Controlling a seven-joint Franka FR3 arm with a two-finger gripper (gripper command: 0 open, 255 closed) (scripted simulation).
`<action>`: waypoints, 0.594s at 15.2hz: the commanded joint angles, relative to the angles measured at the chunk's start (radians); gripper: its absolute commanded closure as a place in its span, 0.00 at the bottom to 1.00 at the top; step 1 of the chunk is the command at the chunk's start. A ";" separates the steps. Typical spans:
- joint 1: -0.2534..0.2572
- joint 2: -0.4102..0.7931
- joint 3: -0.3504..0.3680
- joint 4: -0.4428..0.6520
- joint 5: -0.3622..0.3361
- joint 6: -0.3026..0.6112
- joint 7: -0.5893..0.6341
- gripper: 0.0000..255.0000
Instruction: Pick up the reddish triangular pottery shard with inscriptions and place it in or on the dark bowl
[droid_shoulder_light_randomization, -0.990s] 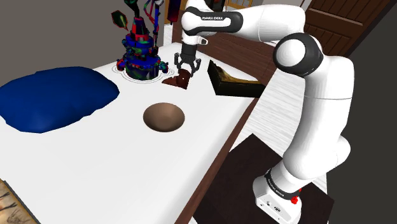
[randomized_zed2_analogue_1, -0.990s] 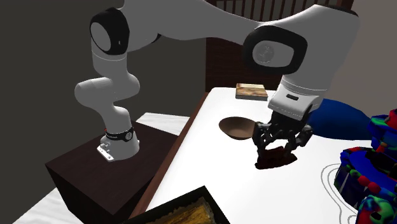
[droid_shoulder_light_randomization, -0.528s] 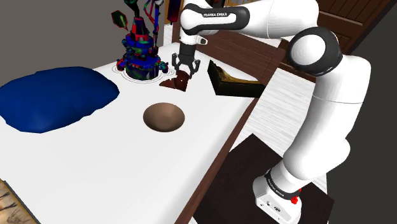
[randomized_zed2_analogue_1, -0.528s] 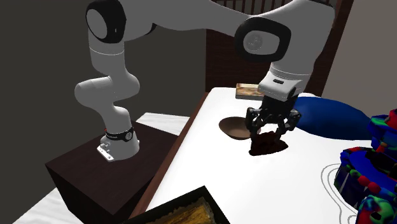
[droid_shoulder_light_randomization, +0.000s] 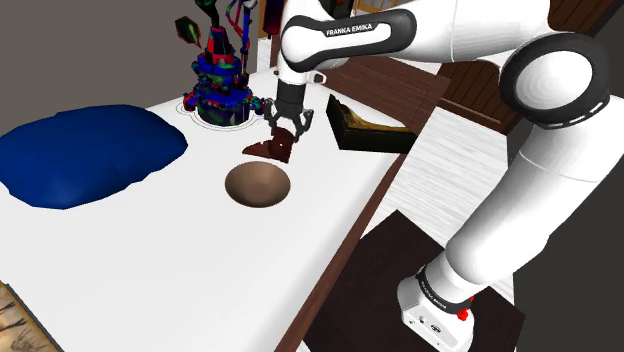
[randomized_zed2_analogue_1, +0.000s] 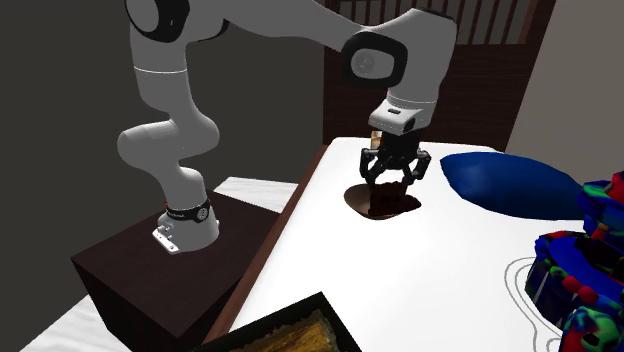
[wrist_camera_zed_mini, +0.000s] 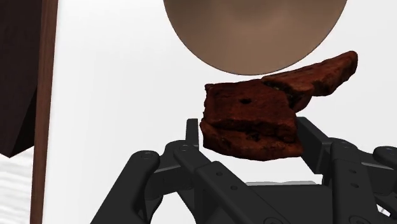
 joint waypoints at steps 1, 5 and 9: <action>0.010 -0.053 0.016 -0.071 0.024 0.026 0.019 1.00; 0.041 -0.141 0.051 -0.174 0.071 0.055 0.066 1.00; 0.054 -0.159 0.064 -0.221 0.084 0.089 0.083 1.00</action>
